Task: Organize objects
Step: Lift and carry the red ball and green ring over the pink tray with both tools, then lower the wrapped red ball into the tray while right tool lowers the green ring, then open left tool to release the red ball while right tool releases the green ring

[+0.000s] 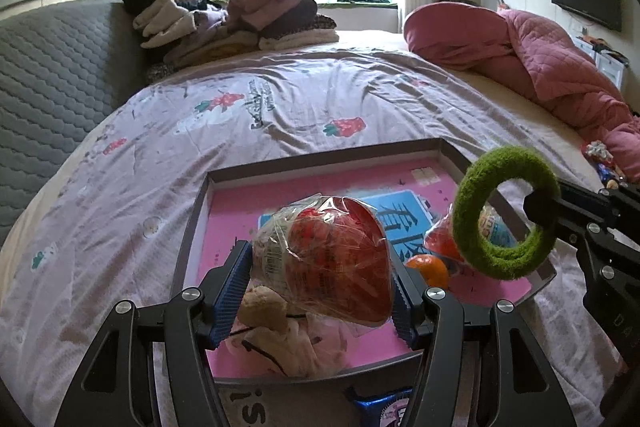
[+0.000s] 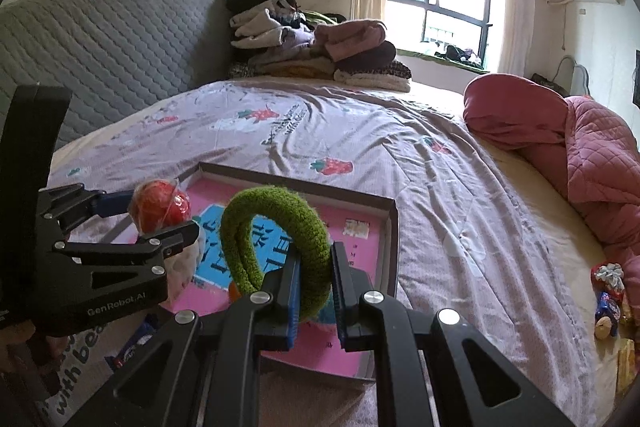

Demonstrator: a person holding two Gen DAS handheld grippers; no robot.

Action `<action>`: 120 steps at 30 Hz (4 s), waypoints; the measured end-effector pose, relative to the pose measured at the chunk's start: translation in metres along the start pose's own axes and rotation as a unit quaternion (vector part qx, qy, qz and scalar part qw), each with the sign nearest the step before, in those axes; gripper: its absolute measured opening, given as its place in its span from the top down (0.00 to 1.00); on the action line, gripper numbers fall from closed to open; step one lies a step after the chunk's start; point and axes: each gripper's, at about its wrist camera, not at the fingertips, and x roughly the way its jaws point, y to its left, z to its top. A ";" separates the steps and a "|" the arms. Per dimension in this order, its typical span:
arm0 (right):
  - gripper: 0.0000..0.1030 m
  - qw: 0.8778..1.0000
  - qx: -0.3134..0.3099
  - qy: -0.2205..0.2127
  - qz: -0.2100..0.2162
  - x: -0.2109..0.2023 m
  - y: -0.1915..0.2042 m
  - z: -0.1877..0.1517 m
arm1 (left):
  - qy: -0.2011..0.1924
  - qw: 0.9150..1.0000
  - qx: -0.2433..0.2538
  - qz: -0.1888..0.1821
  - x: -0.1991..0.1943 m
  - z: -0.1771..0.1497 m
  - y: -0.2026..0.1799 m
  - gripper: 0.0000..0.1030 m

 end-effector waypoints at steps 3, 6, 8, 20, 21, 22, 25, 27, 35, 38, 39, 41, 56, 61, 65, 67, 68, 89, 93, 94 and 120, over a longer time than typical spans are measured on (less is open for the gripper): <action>0.86 1.000 -0.004 0.007 -0.004 0.002 -0.001 -0.002 | 0.006 1.000 0.002 0.003 0.001 -0.003 -0.003 0.38; 0.86 1.000 -0.003 0.016 -0.004 0.004 -0.002 -0.005 | 0.009 1.000 0.002 0.003 0.002 -0.005 -0.004 0.38; 0.86 1.000 -0.005 0.020 -0.004 0.005 -0.001 -0.006 | 0.010 1.000 0.003 0.003 0.002 -0.006 -0.004 0.38; 0.86 0.998 -0.031 0.048 -0.022 0.013 0.001 -0.014 | 0.024 1.000 -0.005 -0.011 0.007 -0.010 -0.004 0.38; 0.86 0.998 -0.032 0.049 -0.023 0.014 0.001 -0.015 | 0.024 1.000 -0.004 -0.012 0.007 -0.011 -0.004 0.38; 0.86 0.998 -0.034 0.051 -0.023 0.014 0.001 -0.015 | 0.024 1.000 -0.003 -0.013 0.007 -0.011 -0.004 0.38; 0.86 0.997 -0.039 0.053 -0.027 0.014 0.001 -0.016 | 0.025 1.000 -0.002 -0.013 0.008 -0.012 -0.006 0.38; 0.86 0.997 -0.045 0.053 -0.033 0.014 0.001 -0.017 | 0.025 1.000 0.000 -0.014 0.009 -0.013 -0.006 0.38; 0.86 0.995 -0.061 0.072 -0.037 0.021 0.004 -0.022 | 0.027 0.999 0.010 -0.019 0.014 -0.018 -0.012 0.38; 0.86 0.994 -0.070 0.078 -0.041 0.022 0.006 -0.025 | 0.031 0.999 0.016 -0.021 0.017 -0.020 -0.014 0.38; 0.86 0.994 -0.070 0.078 -0.042 0.022 0.006 -0.025 | 0.031 0.999 0.017 -0.020 0.018 -0.021 -0.015 0.38; 0.86 0.993 -0.073 0.079 -0.041 0.022 0.007 -0.026 | 0.032 0.999 0.021 -0.021 0.019 -0.022 -0.018 0.38; 0.86 0.992 -0.073 0.091 -0.041 0.025 0.008 -0.029 | 0.049 0.998 0.036 -0.018 0.026 -0.029 -0.025 0.38; 0.86 0.992 -0.067 0.094 -0.042 0.026 0.006 -0.029 | 0.051 0.998 0.038 -0.020 0.028 -0.029 -0.025 0.38; 0.86 0.993 -0.057 0.094 -0.040 0.025 0.004 -0.028 | 0.053 0.998 0.032 -0.023 0.029 -0.028 -0.022 0.37; 0.85 0.994 -0.053 0.093 -0.037 0.024 0.003 -0.028 | 0.054 0.998 0.032 -0.023 0.030 -0.028 -0.021 0.37; 0.84 0.994 -0.051 0.092 -0.035 0.023 0.003 -0.028 | 0.054 0.998 0.031 -0.022 0.030 -0.027 -0.021 0.37; 0.67 0.997 -0.022 0.074 -0.031 0.015 -0.005 -0.022 | 0.055 0.998 0.023 -0.025 0.030 -0.026 -0.019 0.34; 0.67 0.997 -0.021 0.073 -0.030 0.015 -0.006 -0.021 | 0.052 0.998 0.021 -0.027 0.029 -0.024 -0.019 0.33; 0.67 0.997 -0.020 0.072 -0.031 0.015 -0.006 -0.021 | 0.051 0.998 0.021 -0.027 0.028 -0.024 -0.019 0.33; 0.63 0.998 -0.006 0.063 -0.025 0.012 -0.008 -0.018 | 0.031 0.999 0.012 -0.021 0.013 -0.013 -0.017 0.29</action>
